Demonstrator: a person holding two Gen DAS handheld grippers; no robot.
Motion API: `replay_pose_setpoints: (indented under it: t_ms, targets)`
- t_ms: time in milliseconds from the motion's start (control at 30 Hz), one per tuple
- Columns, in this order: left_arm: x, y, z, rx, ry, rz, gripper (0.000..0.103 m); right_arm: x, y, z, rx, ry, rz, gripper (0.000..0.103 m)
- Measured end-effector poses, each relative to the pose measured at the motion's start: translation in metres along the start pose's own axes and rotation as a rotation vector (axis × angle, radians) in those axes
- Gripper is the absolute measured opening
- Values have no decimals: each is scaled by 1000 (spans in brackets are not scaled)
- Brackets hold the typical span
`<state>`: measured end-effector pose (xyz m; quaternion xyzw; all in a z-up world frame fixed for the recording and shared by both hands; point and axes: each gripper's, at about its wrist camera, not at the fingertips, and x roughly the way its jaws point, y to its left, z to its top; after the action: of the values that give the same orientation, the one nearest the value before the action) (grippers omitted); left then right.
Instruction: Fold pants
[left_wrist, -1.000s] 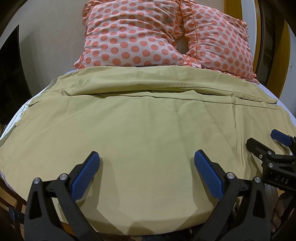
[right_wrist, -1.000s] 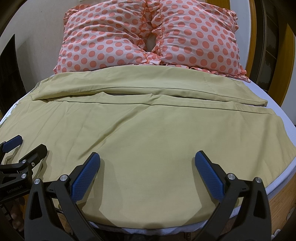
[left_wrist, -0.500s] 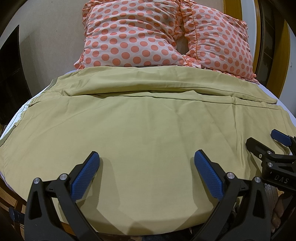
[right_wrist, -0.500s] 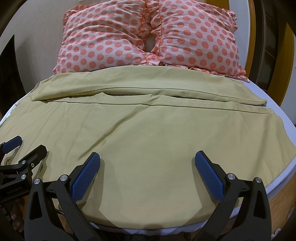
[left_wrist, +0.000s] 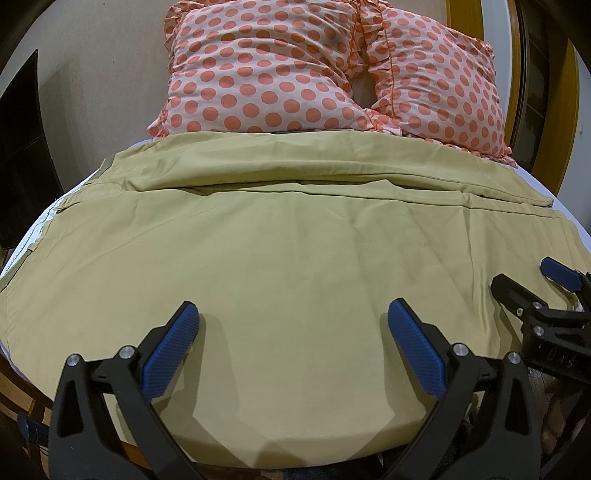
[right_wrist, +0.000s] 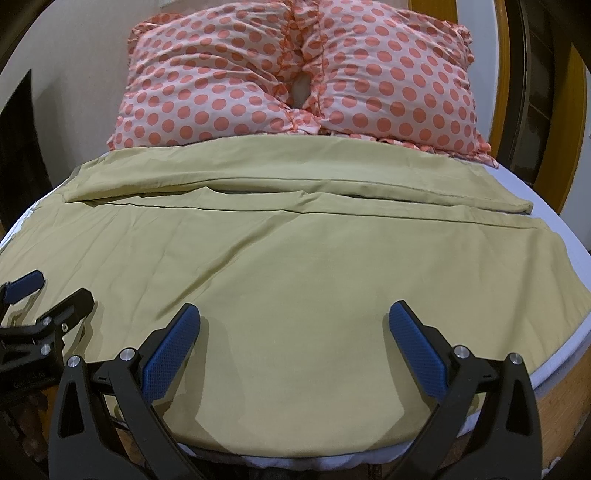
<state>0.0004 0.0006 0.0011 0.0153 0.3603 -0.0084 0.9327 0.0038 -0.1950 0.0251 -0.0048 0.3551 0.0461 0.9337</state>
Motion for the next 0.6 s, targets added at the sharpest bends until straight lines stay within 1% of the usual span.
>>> replay_pose_setpoints:
  t_ms: [33,67,100,133,200,233,267,300,333,367,400,433,467,500,533,600]
  targets:
    - [0,1,1,2,11,-7,101,4,-3,2,-7,36,7,102]
    - [0,3,3,3,23,-16,101,6,-12,14,-9,71,14,102]
    - [-3,4,7,2,35,-25,101,4,-22,28,8,70,11,102]
    - [-5,4,5,-4,23,-24,101,0,-34,44,37,38,0,102]
    - [-13,11,12,-12,-7,-25,101,-5,-64,80,111,-36,-56,102]
    - [-16,13,16,-14,-20,-25,101,-2,-87,105,166,-57,-104,102]
    - [-21,15,22,-14,-35,-24,101,6,-103,124,209,-59,-139,102]
    - [-22,15,27,-11,-43,-22,101,18,-120,143,250,-46,-172,100]
    - [-24,15,31,-6,-49,-22,101,38,-143,165,311,-13,-217,91]
    - [-24,14,34,-2,-52,-24,101,58,-163,182,372,23,-246,77]
    - [-23,13,38,5,-55,-28,101,76,-181,193,437,56,-265,73]
    - [-22,13,41,9,-54,-33,101,92,-199,199,501,86,-274,71]
    - [-21,12,43,11,-52,-38,101,116,-219,208,585,127,-281,66]
    - [-19,12,45,10,-52,-42,101,138,-236,214,656,163,-289,64]
    - [-18,13,47,8,-50,-46,101,153,-245,216,687,186,-310,62]
    - [-12,15,52,6,-45,-48,101,185,-258,226,711,216,-389,62]
